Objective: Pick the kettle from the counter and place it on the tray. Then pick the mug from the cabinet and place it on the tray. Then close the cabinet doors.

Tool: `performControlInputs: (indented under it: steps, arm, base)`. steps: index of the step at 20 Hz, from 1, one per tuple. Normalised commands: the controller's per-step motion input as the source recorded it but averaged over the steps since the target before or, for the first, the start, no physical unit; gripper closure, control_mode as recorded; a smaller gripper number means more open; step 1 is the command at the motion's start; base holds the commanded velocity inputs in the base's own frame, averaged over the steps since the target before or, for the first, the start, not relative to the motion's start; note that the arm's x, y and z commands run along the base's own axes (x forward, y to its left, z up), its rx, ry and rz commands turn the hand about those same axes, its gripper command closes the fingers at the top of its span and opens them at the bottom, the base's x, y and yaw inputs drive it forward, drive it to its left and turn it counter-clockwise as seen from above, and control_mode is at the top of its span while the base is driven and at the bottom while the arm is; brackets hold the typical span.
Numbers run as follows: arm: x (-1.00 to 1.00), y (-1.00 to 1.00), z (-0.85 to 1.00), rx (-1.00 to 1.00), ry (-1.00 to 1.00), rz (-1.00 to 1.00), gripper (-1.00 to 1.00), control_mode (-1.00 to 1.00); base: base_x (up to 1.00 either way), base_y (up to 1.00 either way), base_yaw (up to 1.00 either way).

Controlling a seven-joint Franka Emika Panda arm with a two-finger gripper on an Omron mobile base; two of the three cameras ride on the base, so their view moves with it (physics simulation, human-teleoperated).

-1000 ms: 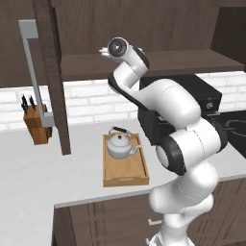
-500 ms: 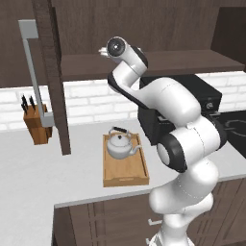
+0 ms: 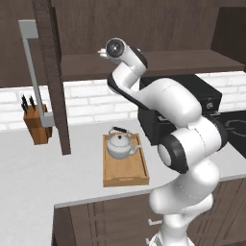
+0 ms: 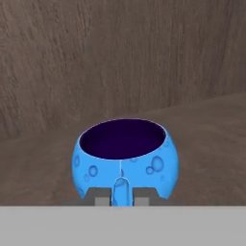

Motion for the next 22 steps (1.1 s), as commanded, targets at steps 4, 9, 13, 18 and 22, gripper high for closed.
performControlInputs:
  steps: [4,9,13,18,22]
  arm:
    - [0.0,0.0,-0.09,0.0,0.0,0.0,1.0,-1.0]
    - [0.0,0.0,0.0,0.0,0.0,0.0,1.0,-1.0]
    - [0.0,0.0,0.0,0.0,0.0,0.0,1.0,-1.0]
    - [0.0,0.0,0.0,0.0,0.0,0.0,1.0,-1.0]
    - [-0.37,-0.09,0.0,0.0,-0.06,0.0,1.0,-1.0]
  base:
    - [0.0,0.0,0.0]
    - [0.0,0.0,0.0]
    - [0.0,0.0,0.0]
    - [0.0,0.0,0.0]
    - [0.0,0.0,0.0]
